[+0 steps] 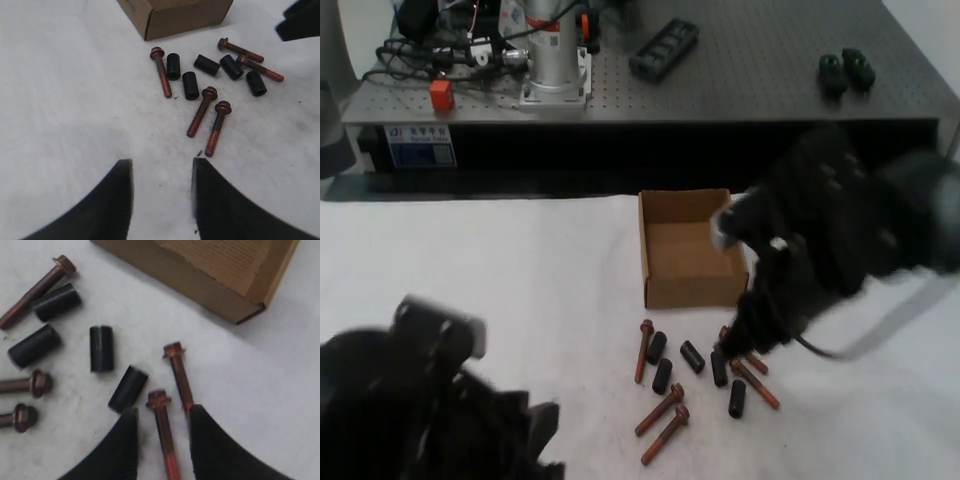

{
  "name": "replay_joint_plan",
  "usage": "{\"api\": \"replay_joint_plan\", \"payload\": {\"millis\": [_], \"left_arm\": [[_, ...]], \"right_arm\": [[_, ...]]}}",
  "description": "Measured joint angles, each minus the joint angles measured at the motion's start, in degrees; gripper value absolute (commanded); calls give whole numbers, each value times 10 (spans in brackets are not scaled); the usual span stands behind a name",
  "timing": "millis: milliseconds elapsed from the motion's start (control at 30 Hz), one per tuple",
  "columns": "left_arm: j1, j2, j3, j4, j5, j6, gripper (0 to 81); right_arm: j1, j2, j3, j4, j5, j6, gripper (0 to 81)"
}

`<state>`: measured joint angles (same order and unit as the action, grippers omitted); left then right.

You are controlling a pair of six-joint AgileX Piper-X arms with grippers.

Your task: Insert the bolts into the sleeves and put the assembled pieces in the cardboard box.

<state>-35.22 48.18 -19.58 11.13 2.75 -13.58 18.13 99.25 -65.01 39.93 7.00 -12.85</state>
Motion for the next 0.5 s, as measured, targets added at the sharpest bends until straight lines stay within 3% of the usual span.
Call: {"api": "replay_joint_plan", "payload": {"millis": [167,500], "left_arm": [[0,76,-44,-3,24,5,282],[0,81,-51,-3,27,15,282]], "right_arm": [[-14,82,-76,53,13,-35,250],[-18,111,-85,76,0,-57,250]]}}
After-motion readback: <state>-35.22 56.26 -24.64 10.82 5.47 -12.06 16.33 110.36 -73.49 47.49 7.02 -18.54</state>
